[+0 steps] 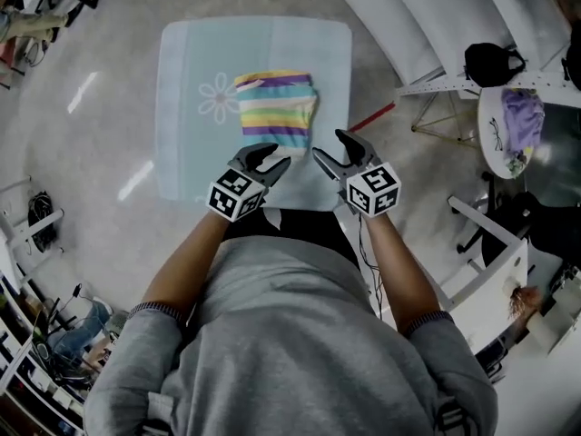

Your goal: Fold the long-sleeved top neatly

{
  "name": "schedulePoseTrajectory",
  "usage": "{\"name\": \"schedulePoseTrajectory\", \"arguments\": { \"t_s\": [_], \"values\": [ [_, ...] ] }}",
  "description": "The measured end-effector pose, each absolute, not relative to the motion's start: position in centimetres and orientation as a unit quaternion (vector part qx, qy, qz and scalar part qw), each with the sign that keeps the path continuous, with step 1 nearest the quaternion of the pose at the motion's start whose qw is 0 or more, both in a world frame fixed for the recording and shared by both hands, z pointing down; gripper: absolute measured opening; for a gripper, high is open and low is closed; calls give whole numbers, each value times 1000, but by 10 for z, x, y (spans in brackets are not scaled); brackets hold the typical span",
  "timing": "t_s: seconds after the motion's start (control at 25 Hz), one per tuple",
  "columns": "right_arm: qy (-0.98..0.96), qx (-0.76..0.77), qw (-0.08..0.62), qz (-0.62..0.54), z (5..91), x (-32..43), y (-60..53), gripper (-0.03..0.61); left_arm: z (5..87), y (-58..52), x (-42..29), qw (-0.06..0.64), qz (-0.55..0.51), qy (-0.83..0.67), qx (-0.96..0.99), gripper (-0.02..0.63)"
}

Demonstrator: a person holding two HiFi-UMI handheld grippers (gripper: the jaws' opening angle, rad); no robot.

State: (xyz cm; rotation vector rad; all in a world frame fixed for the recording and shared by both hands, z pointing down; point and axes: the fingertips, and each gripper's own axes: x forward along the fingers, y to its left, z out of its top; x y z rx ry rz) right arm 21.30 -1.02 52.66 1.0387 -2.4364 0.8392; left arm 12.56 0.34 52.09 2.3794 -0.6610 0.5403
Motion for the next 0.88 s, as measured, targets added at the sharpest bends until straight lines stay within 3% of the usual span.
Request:
{"name": "schedulePoseTrajectory", "arguments": {
  "t_s": [0.4,0.88],
  "values": [
    [-886,391,136,209,395,117,-6,305,370,-38,34,196,95,-251,943,172],
    [-888,437,94,104,298,58,19,242,281,-27,-21,78,33,-231,969,25]
  ]
}}
